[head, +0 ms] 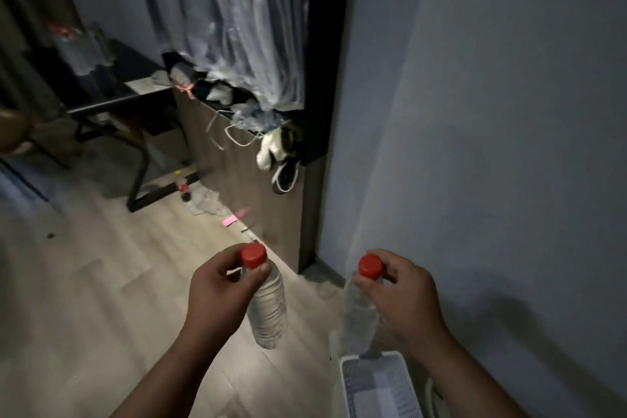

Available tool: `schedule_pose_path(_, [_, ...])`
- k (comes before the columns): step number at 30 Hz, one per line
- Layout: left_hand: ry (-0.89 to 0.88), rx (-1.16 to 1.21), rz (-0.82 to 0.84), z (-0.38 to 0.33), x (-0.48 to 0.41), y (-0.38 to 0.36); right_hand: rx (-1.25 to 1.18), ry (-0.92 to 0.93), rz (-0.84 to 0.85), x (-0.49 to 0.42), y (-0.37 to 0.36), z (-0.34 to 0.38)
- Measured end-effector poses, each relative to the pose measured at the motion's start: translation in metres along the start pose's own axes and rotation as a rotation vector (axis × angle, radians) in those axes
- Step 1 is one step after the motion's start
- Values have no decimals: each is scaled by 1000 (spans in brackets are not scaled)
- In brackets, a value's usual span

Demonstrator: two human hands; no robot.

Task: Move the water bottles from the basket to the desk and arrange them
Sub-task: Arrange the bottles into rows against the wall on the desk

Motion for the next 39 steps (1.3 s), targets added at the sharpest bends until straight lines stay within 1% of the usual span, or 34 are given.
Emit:
schedule_pose_path(6, [37,-58,-129,23,-37,97,-53,36,134,-66,-94,51])
schedule_pose_path(13, [90,-93,-212,57,-99,218,-101,68,215,-141,-216,117])
schedule_pose_path(19, [89,-116,-295,72,-138,300,-115,128,262,-196,-291,171])
schedule_pose_path(23, [99,-114,-322,81,-165,337,-135,155,310,-235,-334,194])
schedule_pose_path(29, [135,-74,-406,109,-224,379,-121,189,395,-304,-393,214])
schedule_pose_path(33, [163,-113,-443,132,-282,404,-123,216,435,-368,-434,228])
schedule_pose_path(39, [232,-166,-477,152,-377,448,-149,207,533,-472,-488,255])
Point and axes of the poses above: each hand's wrist, its own x-axis away from the middle knuckle, its own y-axis out of the back of the hand, z = x × y, the point moved 1 cm from there along -x, towards the middle knuckle, and after that the axes turned 9 degrees about z, right-handed, at the moved point
